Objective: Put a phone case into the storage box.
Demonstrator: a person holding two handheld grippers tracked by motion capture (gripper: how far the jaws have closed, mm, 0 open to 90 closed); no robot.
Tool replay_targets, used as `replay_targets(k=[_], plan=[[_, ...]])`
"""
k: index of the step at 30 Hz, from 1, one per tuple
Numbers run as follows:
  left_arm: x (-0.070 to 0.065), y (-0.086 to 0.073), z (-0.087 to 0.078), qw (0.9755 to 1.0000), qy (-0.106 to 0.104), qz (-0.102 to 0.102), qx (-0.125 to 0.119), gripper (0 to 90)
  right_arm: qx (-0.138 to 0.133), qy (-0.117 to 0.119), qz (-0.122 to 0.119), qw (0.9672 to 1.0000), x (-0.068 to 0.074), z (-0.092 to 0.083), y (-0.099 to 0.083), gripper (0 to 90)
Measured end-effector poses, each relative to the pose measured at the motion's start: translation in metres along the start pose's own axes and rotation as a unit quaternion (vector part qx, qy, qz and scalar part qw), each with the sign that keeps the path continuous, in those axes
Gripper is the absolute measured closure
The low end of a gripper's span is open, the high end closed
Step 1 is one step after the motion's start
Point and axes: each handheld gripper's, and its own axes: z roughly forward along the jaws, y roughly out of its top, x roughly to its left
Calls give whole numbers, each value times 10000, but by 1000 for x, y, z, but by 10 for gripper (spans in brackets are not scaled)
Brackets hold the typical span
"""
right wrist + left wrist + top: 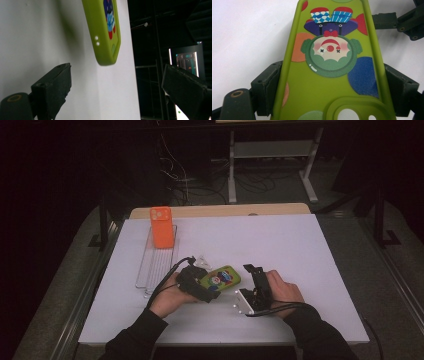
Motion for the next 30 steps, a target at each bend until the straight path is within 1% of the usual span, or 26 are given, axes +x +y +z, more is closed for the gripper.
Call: replay_targets(k=[2,3,5,6,8,10,11,12,14,15,16,17,19,21,22,25,26,29,30], plan=[[0,0,0,10000,0,35,4,148,-33,-57,-16,10000,1,0,2,81],[1,0,-1,9999,3,99,57,148,-32,-93,15,10000,2,1,4,81],[2,0,0,9999,-4,127,70,148,-68,-95,-36,9999,3,2,6,82],[2,0,-1,9999,5,141,74,148,-114,-103,-293,9995,2,4,7,83],[1,1,-1,9999,3,133,49,148,-180,-144,-378,9990,4,5,11,106],[1,1,-2,9999,11,139,58,148,-230,-170,-374,9989,5,7,14,121],[1,1,-2,9999,6,137,63,148,-282,-239,-325,9988,6,8,16,126],[2,1,-2,9999,3,141,66,148,-262,-316,-359,9985,7,8,18,128],[2,1,-2,9999,3,145,52,148,-264,-300,-384,9985,8,9,20,136],[2,1,-2,9999,-7,143,68,148,-296,-341,-406,9982,9,10,21,147],[2,1,-2,9999,-8,131,56,148,-334,-424,-472,9974,10,10,23,177],[2,1,-2,9999,-2,123,40,148,-352,-445,-494,9972,11,11,23,196],[3,1,-2,9999,-4,133,29,148,-307,-455,-555,9969,13,11,25,230],[3,1,-3,9999,0,141,34,148,-268,-406,-617,9969,14,12,27,282],[3,1,-3,9999,-2,143,34,148,-271,-436,-643,9966,15,12,27,307],[3,1,-3,9999,-1,138,31,148,-237,-444,-677,9964,17,12,29,394],[2,1,-3,9999,1,138,37,148,-216,-422,-627,9969,18,12,29,417],[2,1,-3,9999,-7,145,51,148,-237,-478,-649,9965,19,10,30,496],[2,1,-3,9999,-7,149,52,148,-256,-465,-651,9965,19,10,30,514]])
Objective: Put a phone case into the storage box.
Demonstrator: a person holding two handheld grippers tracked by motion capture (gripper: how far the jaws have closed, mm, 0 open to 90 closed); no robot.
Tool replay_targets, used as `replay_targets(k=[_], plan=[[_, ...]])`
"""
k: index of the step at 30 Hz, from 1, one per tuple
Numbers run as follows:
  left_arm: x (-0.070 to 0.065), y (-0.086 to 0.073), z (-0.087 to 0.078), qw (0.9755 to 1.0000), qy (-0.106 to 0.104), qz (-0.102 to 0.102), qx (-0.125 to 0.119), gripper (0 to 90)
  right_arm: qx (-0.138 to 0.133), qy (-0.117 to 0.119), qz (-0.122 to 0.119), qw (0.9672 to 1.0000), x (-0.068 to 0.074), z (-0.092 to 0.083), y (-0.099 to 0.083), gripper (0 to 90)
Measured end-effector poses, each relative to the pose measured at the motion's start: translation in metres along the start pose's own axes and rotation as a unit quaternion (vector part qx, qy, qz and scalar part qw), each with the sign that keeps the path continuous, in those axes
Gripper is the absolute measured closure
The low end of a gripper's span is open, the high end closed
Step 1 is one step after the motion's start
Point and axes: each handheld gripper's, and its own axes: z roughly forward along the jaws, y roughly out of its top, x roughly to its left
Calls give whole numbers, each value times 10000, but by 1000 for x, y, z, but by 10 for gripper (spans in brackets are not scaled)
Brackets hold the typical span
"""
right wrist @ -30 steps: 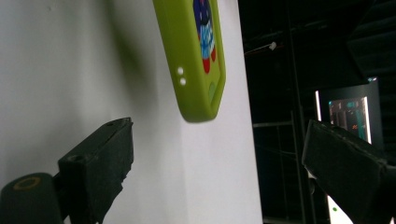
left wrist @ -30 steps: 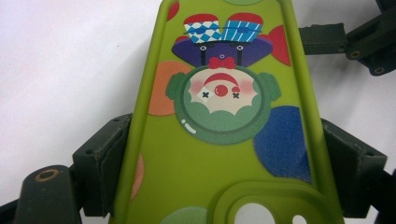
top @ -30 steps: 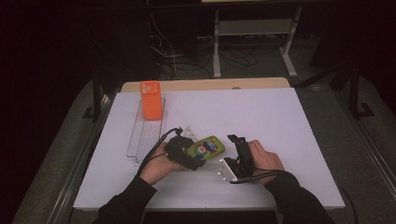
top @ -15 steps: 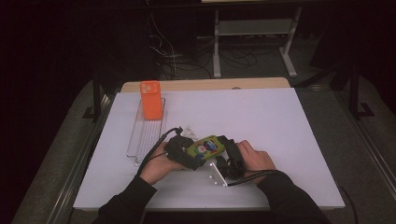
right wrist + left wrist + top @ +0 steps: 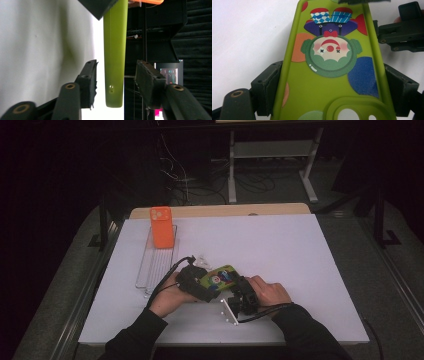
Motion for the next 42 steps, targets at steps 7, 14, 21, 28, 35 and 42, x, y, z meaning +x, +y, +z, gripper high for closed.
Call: replay_targets(k=[7,14,21,28,35,42], plan=[[0,0,0,10000,-1,7,-9,148,-38,64,-30,10000,2,0,2,641],[-1,0,0,10000,-7,0,-1,148,-110,-19,-98,9999,2,0,1,720],[0,0,0,10000,-22,4,-31,148,-39,9,-104,9999,3,-1,2,750],[-1,0,-1,9999,34,81,-108,134,-44,-155,-186,9997,5,-1,3,759],[-1,0,-4,9999,3,80,-134,50,40,-107,-163,9998,4,-1,1,759],[3,-1,-10,9995,-85,-35,-316,0,253,-13,-124,9996,0,2,-8,758]])
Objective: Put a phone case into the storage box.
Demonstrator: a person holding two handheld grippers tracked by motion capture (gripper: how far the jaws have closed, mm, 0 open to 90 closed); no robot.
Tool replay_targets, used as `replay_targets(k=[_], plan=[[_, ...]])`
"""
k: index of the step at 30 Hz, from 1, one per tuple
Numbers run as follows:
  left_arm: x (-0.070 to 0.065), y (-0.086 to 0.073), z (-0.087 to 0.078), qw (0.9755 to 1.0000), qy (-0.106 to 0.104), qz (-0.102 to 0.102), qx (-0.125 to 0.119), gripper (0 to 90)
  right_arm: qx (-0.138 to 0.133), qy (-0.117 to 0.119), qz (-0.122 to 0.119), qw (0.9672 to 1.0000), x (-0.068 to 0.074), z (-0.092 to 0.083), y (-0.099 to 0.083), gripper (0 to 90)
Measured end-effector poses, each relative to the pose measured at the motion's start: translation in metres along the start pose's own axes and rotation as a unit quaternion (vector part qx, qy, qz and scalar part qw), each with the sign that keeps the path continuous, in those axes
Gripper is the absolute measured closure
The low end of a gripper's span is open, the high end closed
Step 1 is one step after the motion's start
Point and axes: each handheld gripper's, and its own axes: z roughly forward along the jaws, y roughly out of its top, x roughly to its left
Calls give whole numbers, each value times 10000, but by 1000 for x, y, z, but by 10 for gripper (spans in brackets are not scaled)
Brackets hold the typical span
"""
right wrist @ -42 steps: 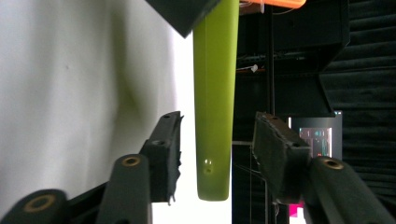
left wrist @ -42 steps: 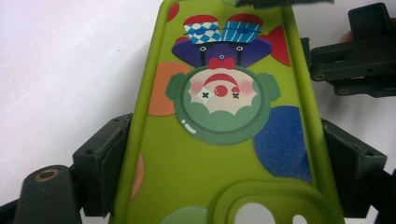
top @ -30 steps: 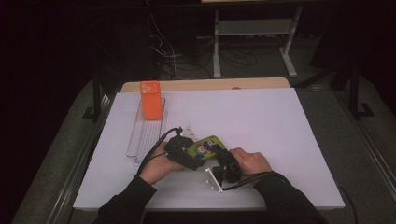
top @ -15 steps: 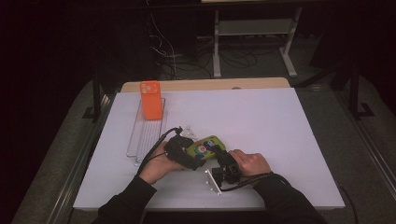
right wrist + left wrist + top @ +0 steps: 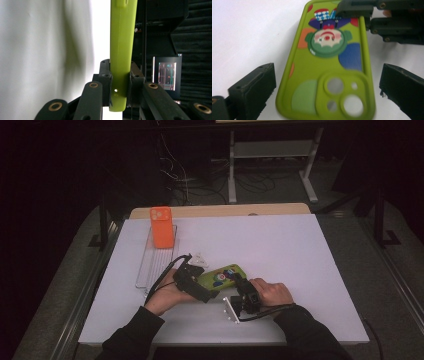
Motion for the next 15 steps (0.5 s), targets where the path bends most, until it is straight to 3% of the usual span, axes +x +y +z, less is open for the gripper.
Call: replay_targets(k=[1,3,4,6,10,13,15], plan=[[0,0,0,9999,-16,-74,-73,0,26,6,26,10000,-1,0,-2,759],[2,-1,-2,10000,5,-22,-20,0,82,-49,105,9999,-1,2,-6,758],[0,-1,-1,9998,-6,-146,-138,0,114,-24,135,9998,-2,2,-7,758],[0,-1,-1,9996,-6,-194,-204,0,197,61,206,9996,-4,1,-10,758],[2,-1,-3,9997,-4,-149,-184,0,267,182,304,9990,-7,1,-15,758],[5,-2,-4,9999,24,94,-82,0,337,278,398,9983,-10,2,-18,758],[3,-3,-2,9998,13,-87,-179,0,347,285,471,9979,-11,2,-21,758]])
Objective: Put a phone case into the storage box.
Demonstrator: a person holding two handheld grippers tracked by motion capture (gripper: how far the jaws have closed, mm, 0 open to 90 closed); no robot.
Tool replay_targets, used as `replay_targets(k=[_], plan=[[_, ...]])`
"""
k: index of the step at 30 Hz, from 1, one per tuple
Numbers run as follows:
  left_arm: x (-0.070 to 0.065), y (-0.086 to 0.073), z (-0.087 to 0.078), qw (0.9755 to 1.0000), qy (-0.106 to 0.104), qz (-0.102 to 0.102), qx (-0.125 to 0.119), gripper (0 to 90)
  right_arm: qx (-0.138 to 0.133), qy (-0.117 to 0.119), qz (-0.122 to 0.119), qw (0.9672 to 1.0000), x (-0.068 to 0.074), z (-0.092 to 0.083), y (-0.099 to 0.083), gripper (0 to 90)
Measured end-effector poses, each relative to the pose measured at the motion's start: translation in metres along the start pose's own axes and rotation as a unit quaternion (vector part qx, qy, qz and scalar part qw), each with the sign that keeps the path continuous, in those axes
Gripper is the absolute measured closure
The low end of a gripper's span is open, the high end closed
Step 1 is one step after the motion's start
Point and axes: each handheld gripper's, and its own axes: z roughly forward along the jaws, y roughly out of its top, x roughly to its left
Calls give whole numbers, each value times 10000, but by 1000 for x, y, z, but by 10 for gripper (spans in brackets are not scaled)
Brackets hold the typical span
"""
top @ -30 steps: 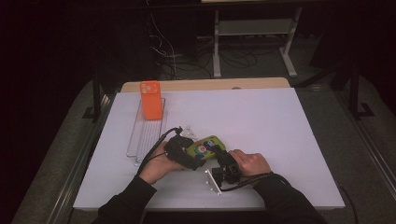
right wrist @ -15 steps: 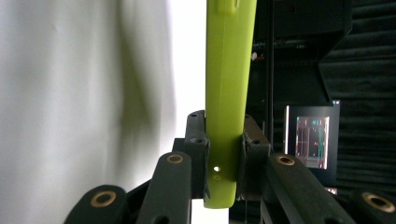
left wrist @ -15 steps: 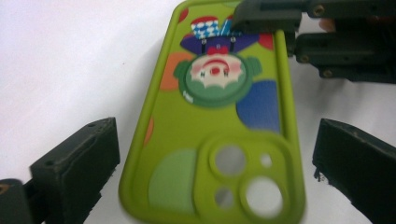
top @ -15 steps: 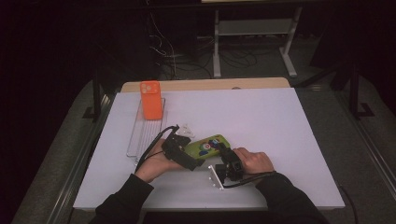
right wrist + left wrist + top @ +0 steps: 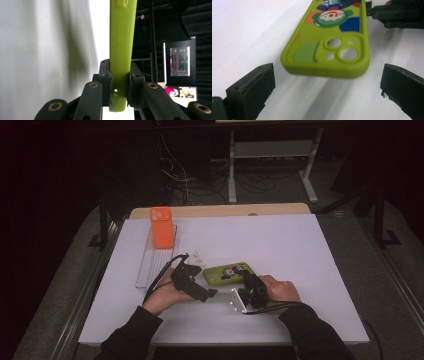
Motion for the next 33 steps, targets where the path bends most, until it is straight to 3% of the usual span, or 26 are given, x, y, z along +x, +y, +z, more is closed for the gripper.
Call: replay_targets(k=[1,4,6,10,15,18,21,26,27,29,33], plan=[[1,0,0,10000,6,52,32,0,-21,17,28,10000,0,1,-1,758],[0,-1,1,10000,34,-62,-22,0,23,57,188,9998,-4,1,-5,758],[1,-1,2,10000,70,19,32,0,75,148,382,9991,-7,0,-8,758],[1,-1,2,10000,86,2,44,0,150,245,860,9959,-13,0,-13,758],[2,-2,4,9999,127,52,62,0,207,407,1107,9928,-16,0,-15,757],[2,-2,4,9999,112,-17,75,0,239,510,1286,9901,-18,0,-16,757],[4,-2,2,9997,110,98,180,0,215,656,1439,9872,-22,2,-18,757],[3,-2,3,9998,82,81,175,0,219,913,2152,9721,-27,2,-21,757],[4,-2,3,9998,82,85,169,0,202,1006,2341,9668,-29,3,-22,757],[3,-2,4,9999,75,19,151,0,161,1097,2529,9611,-31,3,-25,757],[3,-2,4,9998,76,28,178,0,159,1275,2950,9468,-35,3,-27,757]])
